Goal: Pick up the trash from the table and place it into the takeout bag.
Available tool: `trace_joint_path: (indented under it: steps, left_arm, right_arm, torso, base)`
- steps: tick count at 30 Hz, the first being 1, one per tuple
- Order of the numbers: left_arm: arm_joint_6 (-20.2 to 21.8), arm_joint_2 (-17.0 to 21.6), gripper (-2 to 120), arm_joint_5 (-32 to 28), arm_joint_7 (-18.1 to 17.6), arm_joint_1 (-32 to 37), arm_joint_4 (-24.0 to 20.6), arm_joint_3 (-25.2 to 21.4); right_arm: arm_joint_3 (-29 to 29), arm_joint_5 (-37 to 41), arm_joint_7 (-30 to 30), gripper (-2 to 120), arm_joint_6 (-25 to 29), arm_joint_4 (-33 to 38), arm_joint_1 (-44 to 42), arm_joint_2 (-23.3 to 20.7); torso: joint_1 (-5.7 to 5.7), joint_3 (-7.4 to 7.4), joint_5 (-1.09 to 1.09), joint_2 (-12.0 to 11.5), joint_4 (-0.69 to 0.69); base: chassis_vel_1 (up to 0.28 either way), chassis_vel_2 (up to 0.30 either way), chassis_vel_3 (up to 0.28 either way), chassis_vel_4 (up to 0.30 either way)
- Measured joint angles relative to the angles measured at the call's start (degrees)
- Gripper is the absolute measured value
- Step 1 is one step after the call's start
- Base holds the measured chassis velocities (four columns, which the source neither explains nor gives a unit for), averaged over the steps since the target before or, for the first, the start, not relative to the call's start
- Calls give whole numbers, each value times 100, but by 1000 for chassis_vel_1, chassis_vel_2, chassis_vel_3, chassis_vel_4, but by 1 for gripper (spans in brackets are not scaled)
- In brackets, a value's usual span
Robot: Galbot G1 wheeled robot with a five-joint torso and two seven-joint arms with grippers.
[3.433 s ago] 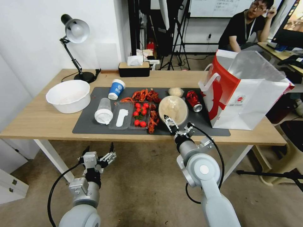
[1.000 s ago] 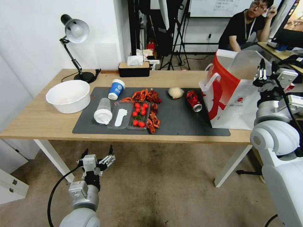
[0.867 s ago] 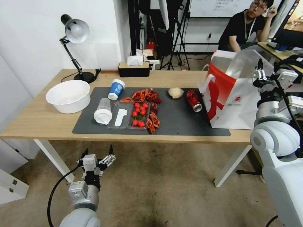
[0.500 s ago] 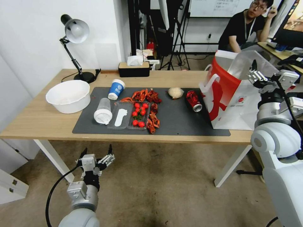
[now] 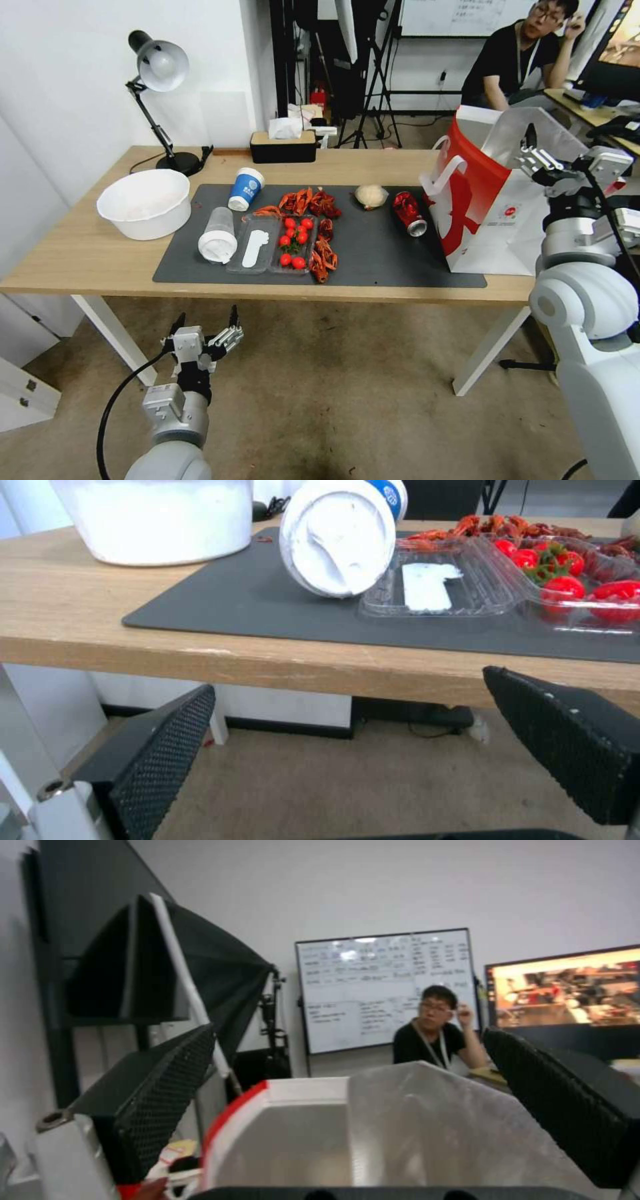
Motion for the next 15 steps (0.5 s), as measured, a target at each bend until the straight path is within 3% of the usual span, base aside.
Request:
trace_joint_path:
  steps: [8,15]
  left_arm:
    - [-3,-1,100,0,3,6,1,12]
    - [-37,-13,100,0,7,0,54,38]
  right_arm:
    - [33,2,-151,100,100,172,-202,26]
    - [51,-235,-518,100,257,663,-874,189]
  torso:
    - [0,0,0,0,0]
    - [0,0,1,0,-1]
  base:
    - [0,0,0,0]
    - [0,0,0,0]
